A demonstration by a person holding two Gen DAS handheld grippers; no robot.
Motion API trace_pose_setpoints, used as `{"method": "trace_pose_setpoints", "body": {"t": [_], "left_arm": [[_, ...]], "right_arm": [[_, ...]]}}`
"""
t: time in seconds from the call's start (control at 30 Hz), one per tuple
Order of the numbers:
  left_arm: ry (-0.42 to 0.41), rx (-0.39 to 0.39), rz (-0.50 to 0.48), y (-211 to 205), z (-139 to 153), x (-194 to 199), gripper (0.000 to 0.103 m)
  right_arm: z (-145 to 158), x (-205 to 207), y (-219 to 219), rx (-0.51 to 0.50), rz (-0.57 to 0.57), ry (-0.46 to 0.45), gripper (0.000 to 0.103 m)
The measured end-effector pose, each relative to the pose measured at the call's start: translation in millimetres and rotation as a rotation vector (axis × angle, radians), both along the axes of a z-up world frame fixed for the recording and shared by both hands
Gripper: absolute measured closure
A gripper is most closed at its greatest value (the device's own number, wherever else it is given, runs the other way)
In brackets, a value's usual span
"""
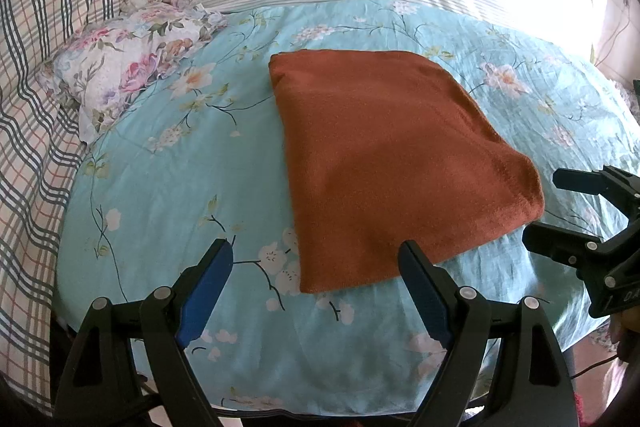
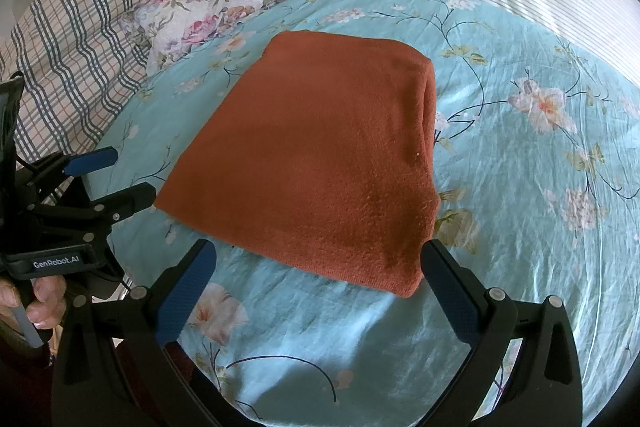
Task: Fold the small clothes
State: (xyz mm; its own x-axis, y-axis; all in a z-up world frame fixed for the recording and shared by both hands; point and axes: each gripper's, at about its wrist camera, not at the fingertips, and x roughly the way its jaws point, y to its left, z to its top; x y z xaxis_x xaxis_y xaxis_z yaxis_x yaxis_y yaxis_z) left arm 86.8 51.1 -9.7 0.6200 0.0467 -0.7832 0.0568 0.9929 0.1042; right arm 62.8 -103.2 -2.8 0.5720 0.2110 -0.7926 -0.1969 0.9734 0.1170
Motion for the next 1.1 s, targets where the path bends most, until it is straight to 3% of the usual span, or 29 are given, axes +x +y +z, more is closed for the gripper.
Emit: {"method": "trace_pose_setpoints", "body": {"t": [1.1], "left_arm": [[0.0, -0.003, -0.003, 0.2, 1.2, -1.1, 0.018]], "right_arm": [[-0.8, -1.5, 0.6, 0.001, 0.007, 0.0, 0.001]]}}
